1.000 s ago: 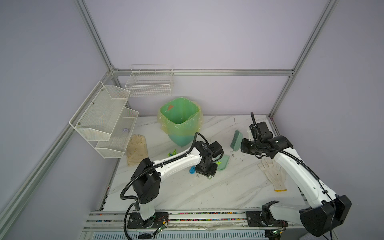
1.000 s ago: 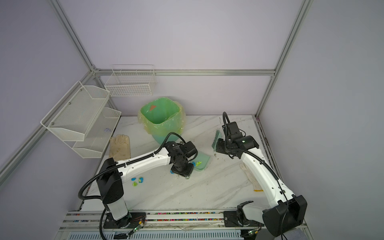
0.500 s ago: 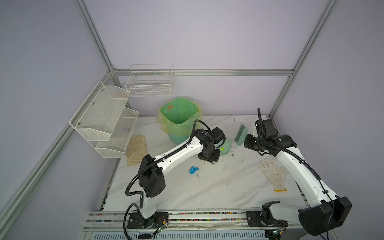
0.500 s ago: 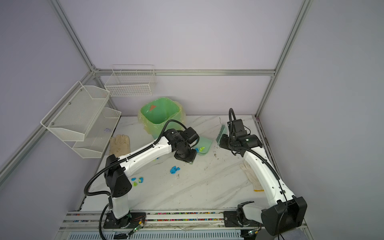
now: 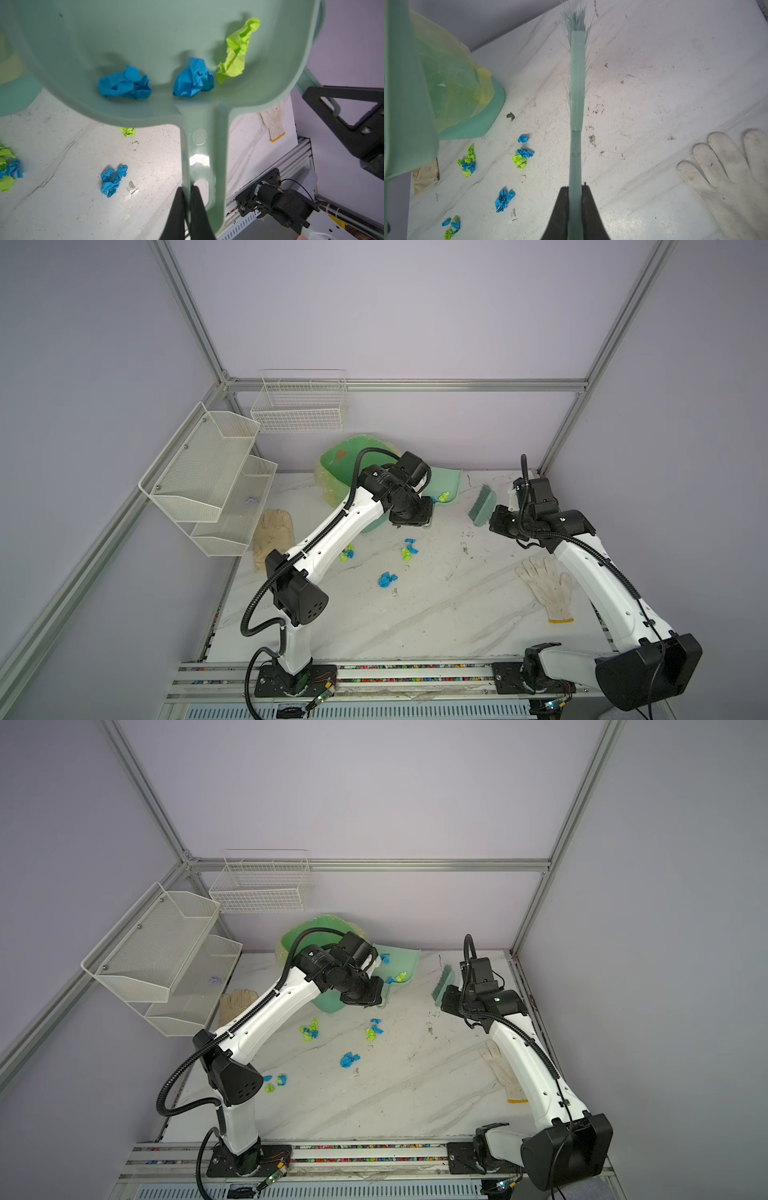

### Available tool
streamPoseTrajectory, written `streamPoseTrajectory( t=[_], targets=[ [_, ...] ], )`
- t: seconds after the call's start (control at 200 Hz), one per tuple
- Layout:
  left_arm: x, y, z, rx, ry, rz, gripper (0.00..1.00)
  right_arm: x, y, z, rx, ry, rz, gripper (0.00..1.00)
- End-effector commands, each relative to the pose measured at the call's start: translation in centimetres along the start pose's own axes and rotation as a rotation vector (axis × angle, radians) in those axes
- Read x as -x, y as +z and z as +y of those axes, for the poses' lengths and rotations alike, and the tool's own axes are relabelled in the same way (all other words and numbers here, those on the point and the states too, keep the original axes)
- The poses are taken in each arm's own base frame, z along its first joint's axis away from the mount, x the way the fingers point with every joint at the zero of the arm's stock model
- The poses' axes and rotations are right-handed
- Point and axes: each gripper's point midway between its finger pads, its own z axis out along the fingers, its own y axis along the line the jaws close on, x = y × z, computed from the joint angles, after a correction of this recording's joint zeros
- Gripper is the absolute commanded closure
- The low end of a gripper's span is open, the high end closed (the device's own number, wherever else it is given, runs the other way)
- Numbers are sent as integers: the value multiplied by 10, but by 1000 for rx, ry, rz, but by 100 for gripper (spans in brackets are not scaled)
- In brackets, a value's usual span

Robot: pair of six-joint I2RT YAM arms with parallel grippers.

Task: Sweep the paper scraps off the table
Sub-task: 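Lift the dustpan over the bin with the left gripper while the right lifts the brush, then tip the dustpan upright over the bin with the left gripper to empty scraps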

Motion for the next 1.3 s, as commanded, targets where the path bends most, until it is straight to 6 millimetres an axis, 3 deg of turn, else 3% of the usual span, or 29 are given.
streamPoseTrajectory(
  t=[0.0, 0.52, 0.93, 1.2, 1.295],
  targets=[
    [24, -35, -27, -156, -4, -84, 100, 6, -2, 3, 26, -10, -28, 100],
    [59, -95, -2, -292, -133, -230, 100, 1, -2, 8, 65, -27, -19, 100],
    [62, -110, 15, -513, -254, -248, 100, -1, -6, 11, 91, -22, -21, 100],
    [64, -117, 44, -661, -378, -271, 100, 0, -7, 16, 121, -7, -28, 100],
    [64, -124, 46, -729, -406, -275, 100, 1, -8, 18, 132, -2, -36, 100]
  ],
)
